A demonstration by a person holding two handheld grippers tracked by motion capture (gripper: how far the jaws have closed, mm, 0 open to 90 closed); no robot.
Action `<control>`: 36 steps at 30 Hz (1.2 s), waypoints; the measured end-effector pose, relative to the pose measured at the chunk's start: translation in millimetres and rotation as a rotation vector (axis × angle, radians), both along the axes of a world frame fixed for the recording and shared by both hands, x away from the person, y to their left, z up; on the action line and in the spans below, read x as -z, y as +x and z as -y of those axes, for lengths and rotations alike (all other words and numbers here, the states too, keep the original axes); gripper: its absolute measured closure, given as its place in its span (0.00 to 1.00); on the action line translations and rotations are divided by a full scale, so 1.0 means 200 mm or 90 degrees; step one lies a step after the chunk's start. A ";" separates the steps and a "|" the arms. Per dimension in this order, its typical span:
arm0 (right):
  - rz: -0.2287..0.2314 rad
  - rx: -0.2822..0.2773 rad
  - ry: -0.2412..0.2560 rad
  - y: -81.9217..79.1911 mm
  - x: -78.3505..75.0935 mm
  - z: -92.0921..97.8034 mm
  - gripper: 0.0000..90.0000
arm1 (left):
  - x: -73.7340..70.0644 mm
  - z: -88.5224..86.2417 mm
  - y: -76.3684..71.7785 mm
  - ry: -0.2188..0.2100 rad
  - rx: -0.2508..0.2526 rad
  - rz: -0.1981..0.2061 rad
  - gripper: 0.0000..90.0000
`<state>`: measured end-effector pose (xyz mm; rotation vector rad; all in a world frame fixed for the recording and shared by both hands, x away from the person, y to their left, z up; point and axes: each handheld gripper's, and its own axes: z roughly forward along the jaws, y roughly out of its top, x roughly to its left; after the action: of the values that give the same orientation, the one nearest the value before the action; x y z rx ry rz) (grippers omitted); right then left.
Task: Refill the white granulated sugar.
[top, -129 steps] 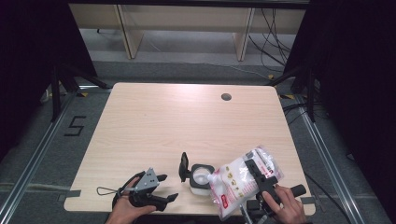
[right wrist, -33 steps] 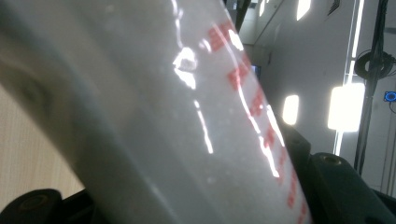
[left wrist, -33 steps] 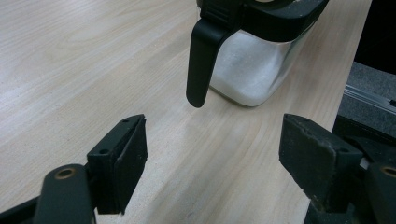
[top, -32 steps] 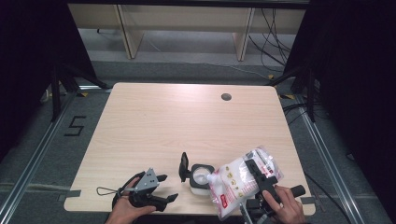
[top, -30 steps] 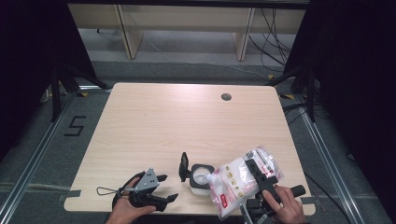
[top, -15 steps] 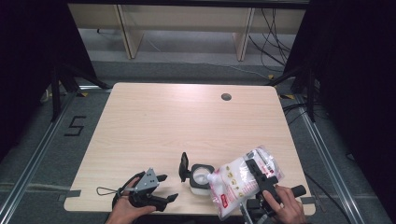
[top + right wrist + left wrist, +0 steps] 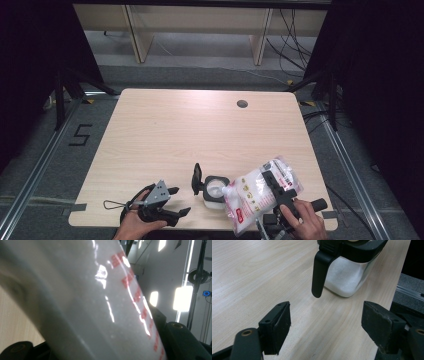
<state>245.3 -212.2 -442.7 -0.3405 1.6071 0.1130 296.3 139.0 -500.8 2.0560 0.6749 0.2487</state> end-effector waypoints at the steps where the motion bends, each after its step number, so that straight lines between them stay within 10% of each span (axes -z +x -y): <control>1: 0.009 -0.007 -0.020 0.00 -0.01 -0.01 0.57 | 0.00 0.00 0.00 0.004 0.006 0.005 0.26; 16: -0.018 0.015 0.028 0.00 0.01 0.01 0.57 | 0.00 0.00 0.00 0.002 0.000 -0.001 0.26; 36: 0.000 0.010 0.017 0.00 0.00 -0.01 0.57 | 0.00 0.00 0.00 0.006 0.009 0.006 0.26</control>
<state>244.9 -209.6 -443.5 -0.3062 1.6063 0.1222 297.1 139.4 -500.6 2.0669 0.6555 0.2535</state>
